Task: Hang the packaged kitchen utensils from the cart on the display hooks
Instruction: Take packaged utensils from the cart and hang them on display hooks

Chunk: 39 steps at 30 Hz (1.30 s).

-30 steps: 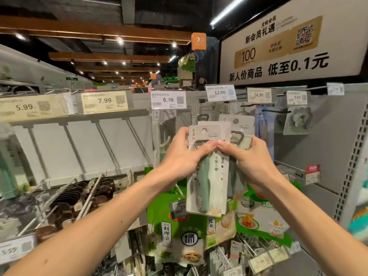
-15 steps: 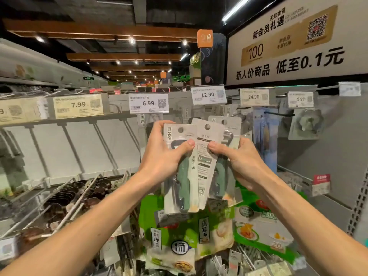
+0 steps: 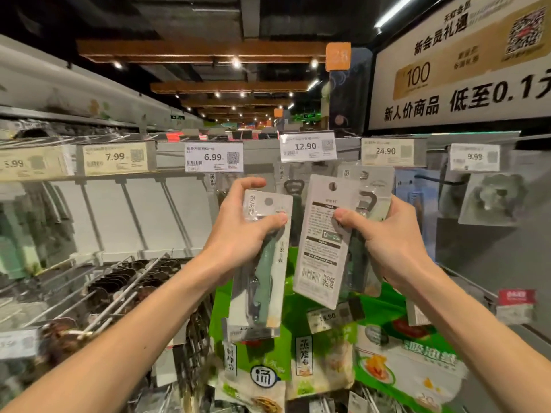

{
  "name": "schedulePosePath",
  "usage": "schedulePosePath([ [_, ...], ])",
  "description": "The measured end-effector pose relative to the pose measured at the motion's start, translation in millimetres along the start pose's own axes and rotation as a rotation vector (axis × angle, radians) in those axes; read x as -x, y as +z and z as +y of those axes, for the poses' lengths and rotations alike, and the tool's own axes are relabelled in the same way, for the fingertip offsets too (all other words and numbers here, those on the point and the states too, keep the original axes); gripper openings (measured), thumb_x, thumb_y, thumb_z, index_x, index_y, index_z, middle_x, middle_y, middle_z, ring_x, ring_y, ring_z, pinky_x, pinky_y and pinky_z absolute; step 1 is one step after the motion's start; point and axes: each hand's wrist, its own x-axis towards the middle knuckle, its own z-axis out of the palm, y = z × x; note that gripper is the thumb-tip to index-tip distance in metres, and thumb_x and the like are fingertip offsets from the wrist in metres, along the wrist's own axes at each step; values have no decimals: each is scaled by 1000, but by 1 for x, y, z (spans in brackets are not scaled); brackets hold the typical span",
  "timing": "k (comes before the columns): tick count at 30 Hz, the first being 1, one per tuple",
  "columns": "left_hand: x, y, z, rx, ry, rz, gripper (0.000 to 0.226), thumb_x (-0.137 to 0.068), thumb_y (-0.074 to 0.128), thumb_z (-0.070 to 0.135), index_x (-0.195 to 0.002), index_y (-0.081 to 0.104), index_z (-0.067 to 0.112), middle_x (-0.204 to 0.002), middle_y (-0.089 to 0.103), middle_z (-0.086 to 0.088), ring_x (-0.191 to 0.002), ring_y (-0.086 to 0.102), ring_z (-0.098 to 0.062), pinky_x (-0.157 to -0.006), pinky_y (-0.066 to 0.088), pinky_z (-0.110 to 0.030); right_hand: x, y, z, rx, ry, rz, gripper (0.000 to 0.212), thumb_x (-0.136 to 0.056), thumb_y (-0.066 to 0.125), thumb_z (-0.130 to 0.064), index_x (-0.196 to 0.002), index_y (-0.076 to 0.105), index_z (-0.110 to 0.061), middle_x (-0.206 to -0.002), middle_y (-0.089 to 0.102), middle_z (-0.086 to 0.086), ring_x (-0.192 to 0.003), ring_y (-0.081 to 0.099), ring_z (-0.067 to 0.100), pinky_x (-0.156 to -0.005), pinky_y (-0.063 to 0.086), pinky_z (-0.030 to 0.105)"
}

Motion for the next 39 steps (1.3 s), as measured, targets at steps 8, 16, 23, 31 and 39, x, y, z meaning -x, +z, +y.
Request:
schedulePosePath([
  [8, -15, 7, 15, -263, 110, -29, 37, -97, 53, 13, -125, 51, 37, -132, 52, 16, -120, 54, -9, -106, 44, -41, -3, -27, -8, 63, -40, -30, 22, -82, 76, -8, -96, 67, -22, -87, 77, -10, -83, 74, 11, -78, 60, 36],
  [16, -20, 27, 25, -321, 299, -33, 70, -99, 57, 17, -154, 18, 36, -163, 15, 16, -129, 17, 13, -112, 14, -33, 0, -33, -3, 19, -16, -74, 24, -82, 75, -6, -98, 67, -21, -93, 78, -5, -87, 74, 13, -82, 60, 39],
  [23, -52, 40, 20, -293, 358, 40, 84, -90, 71, 16, -154, 20, 34, -162, 19, 13, -144, 25, -10, -113, 19, -31, -3, -36, -2, -14, 3, -96, 24, -82, 75, -5, -98, 66, -21, -95, 78, -2, -87, 75, 15, -82, 60, 42],
  [31, -57, 53, 8, -312, 429, 133, 85, -90, 69, 8, -154, 19, 27, -161, 22, 8, -135, 25, 5, -116, 22, -34, -4, -41, 4, -5, -7, -113, 25, -82, 75, -5, -101, 67, -19, -97, 77, -2, -88, 74, 13, -83, 60, 40],
  [39, -65, 53, 7, -264, 403, 149, 84, -91, 67, 7, -153, 17, 35, -161, 20, 10, -139, 26, -3, -110, 21, -31, -6, -44, 1, 0, -16, -126, 28, -81, 77, -7, -105, 68, -17, -99, 77, 0, -89, 75, 16, -85, 59, 45],
])
